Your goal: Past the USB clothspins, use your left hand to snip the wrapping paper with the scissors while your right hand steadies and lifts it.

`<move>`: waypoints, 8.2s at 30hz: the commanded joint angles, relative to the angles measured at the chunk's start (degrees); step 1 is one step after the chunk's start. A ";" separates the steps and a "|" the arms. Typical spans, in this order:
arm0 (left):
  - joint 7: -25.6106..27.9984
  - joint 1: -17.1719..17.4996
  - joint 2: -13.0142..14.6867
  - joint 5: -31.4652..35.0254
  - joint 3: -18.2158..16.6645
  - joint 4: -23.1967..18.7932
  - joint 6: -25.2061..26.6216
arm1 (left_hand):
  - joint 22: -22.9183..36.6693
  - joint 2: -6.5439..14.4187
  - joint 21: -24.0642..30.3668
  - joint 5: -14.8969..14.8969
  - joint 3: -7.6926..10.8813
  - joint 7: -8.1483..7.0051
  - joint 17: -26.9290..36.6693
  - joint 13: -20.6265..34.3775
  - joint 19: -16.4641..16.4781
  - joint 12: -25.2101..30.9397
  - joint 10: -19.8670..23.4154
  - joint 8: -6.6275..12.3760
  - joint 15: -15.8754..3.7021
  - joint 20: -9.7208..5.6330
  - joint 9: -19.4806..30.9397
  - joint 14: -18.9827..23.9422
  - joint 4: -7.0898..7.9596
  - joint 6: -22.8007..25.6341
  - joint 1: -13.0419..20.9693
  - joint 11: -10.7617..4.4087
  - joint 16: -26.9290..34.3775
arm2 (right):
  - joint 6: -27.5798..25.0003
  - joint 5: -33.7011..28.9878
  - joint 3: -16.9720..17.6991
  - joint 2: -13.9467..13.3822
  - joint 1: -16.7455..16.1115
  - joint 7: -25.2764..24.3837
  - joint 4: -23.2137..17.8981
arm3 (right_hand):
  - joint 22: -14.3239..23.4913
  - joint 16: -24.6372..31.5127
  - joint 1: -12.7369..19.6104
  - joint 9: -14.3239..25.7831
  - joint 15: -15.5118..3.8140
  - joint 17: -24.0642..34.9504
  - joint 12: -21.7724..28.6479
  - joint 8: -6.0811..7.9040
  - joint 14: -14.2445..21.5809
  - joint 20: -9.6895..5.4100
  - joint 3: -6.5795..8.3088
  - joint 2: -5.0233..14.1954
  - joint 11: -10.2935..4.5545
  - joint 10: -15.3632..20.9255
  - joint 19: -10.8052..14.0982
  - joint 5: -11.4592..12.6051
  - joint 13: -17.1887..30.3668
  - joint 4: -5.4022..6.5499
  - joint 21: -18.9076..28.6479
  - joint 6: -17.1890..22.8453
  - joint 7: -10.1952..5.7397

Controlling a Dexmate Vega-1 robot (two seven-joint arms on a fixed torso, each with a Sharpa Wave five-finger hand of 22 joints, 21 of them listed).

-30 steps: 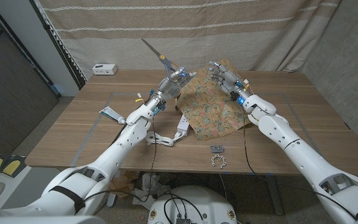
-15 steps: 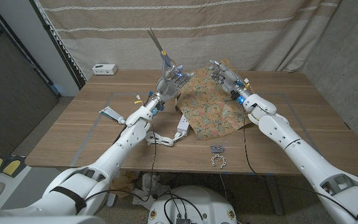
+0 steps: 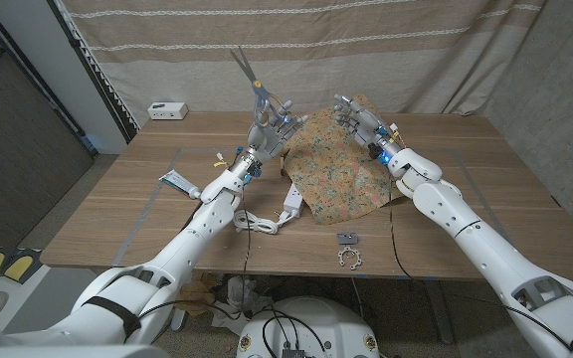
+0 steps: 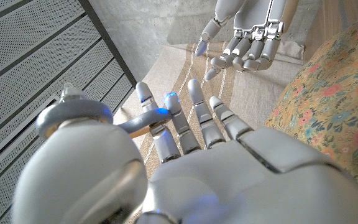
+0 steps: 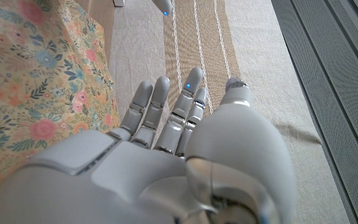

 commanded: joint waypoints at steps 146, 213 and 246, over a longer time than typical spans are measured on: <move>43.25 34.36 42.08 -6.68 -17.43 -59.85 27.46 | 1.22 2.15 0.31 -0.50 -16.88 6.21 3.85 -0.05 0.42 10.56 4.83 2.47 -6.73 2.10 0.36 5.71 -0.11 1.20 -5.46 0.11 4.20 | 8.61 -20.20 -2.15 -3.50 0.17 -11.96 1.42 | -1.34 -5.27 -5.45 -3.08 -10.00 -8.40 0.05 -0.91 -4.92 -3.38 -3.91 -1.53 0.91 -8.16 -4.48 0.08 -3.22 1.80 -1.07 -7.64 1.24; 53.70 37.77 48.97 -21.03 -31.26 -67.28 54.62 | 2.05 2.49 0.86 0.46 -16.78 7.02 2.08 -0.64 1.36 13.96 5.50 3.04 -6.25 1.75 1.01 7.20 -0.38 3.33 -4.48 0.06 4.51 | 12.20 -24.06 -1.27 -3.09 -2.15 -15.47 0.36 | -6.63 -19.27 -5.41 -3.81 -9.29 -16.96 -0.87 0.15 -6.22 -2.52 -5.18 -1.31 1.03 -12.45 -5.51 1.55 -5.85 2.20 -4.76 -10.75 1.63; 50.52 36.70 49.01 -17.58 -29.07 -66.32 53.31 | 2.02 2.78 0.67 0.84 -16.56 6.91 2.17 -0.13 1.24 15.22 6.23 3.09 -6.54 1.44 0.72 7.32 -0.57 4.66 -3.71 0.10 4.88 | 5.66 -31.05 -2.57 -5.84 -1.64 -21.31 -3.29 | -6.79 -19.94 -5.90 -4.11 -8.56 -16.52 -0.57 -0.34 -5.79 -2.22 -5.46 -1.60 1.51 -12.93 -5.12 1.62 -6.19 2.33 -5.30 -12.70 2.14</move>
